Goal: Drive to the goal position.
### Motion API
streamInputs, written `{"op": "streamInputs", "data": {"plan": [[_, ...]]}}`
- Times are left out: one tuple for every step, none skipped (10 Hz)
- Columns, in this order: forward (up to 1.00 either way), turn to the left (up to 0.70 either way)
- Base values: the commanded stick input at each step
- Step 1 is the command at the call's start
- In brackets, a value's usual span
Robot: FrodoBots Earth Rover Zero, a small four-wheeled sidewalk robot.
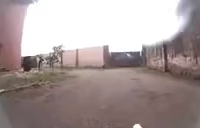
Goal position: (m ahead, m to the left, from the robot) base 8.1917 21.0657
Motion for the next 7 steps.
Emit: {"op": "streamInputs", "data": {"plan": [[0.70,0.00],[0.70,0.00],[0.70,0.00],[0.70,0.00],[0.70,0.00],[0.70,0.00],[0.70,0.00]]}}
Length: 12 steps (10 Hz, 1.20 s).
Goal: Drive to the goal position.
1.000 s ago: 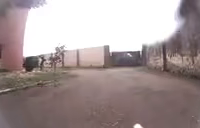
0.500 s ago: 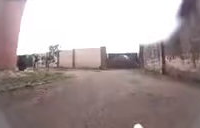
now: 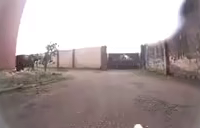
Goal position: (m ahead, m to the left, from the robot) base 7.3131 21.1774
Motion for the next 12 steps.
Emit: {"op": "streamInputs", "data": {"plan": [[0.70,0.00],[0.70,0.00],[0.70,0.00],[0.70,0.00],[0.70,0.00],[0.70,0.00],[0.70,0.00],[0.70,0.00],[0.70,0.00],[0.70,0.00],[0.70,0.00],[0.70,0.00]]}}
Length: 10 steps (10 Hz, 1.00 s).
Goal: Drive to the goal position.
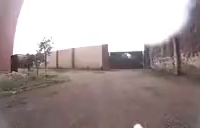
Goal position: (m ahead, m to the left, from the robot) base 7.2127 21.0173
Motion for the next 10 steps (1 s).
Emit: {"op": "streamInputs", "data": {"plan": [[0.70,0.00],[0.70,0.00],[0.70,0.00],[0.70,0.00],[0.70,0.00],[0.70,0.00],[0.70,0.00],[0.70,0.00],[0.70,0.00],[0.70,0.00]]}}
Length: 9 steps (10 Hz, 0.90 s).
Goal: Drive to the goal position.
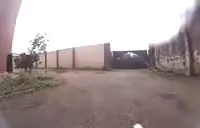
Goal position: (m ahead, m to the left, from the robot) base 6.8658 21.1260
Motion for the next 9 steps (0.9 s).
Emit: {"op": "streamInputs", "data": {"plan": [[0.70,0.00],[0.70,0.00],[0.70,0.00],[0.70,0.00],[0.70,0.00],[0.70,0.00],[0.70,0.00],[0.70,0.00],[0.70,0.00]]}}
